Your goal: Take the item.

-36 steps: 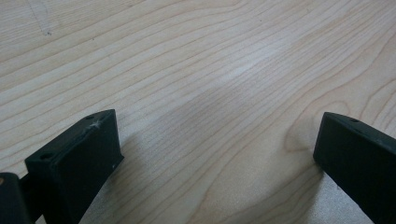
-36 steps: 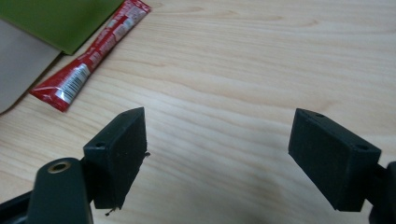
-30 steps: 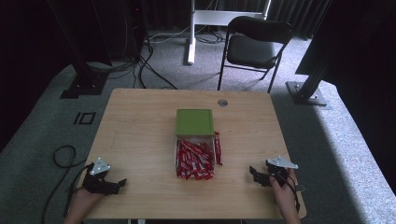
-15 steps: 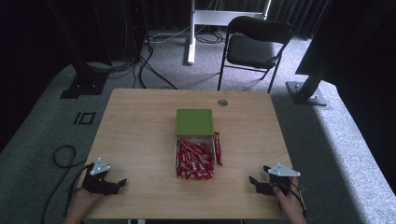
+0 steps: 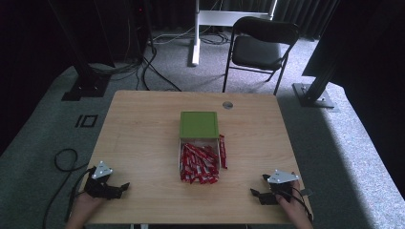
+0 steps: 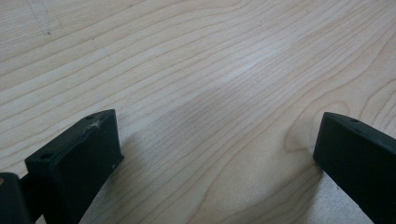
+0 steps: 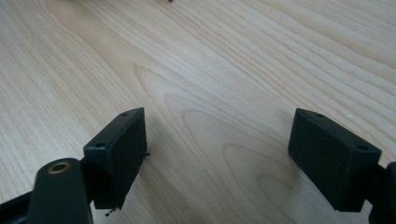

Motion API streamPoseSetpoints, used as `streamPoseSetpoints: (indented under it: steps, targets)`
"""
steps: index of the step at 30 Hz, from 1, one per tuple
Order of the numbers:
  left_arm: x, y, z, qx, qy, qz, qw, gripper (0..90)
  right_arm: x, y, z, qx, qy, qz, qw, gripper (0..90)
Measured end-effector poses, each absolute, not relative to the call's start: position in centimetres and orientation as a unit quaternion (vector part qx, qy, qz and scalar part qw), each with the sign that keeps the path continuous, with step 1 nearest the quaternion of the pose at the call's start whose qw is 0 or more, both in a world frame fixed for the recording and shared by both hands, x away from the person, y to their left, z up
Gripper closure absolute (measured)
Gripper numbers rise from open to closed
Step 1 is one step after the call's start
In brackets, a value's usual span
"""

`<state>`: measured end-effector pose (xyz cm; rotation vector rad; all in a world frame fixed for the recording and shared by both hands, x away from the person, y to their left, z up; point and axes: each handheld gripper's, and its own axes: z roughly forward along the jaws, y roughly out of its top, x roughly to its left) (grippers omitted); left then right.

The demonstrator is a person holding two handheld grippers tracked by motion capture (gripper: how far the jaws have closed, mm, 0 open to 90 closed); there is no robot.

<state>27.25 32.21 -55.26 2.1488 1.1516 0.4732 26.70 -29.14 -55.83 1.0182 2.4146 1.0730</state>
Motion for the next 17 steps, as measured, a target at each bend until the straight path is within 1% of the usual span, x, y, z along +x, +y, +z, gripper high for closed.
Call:
streamPoseSetpoints:
  steps: [5, 17]
  targets:
    - [27.25, 32.22, -55.27, 0.819, 0.439, 0.18, 0.324, 1.5, 26.67, -29.03, -55.85, 0.348, 0.847, 0.372, 0.153, 16.7]
    - [27.24, 32.18, -55.27, 0.819, 0.438, 0.181, 0.322, 1.5, 26.68, -29.0, -55.87, 0.348, 0.847, 0.372, 0.152, 16.2]
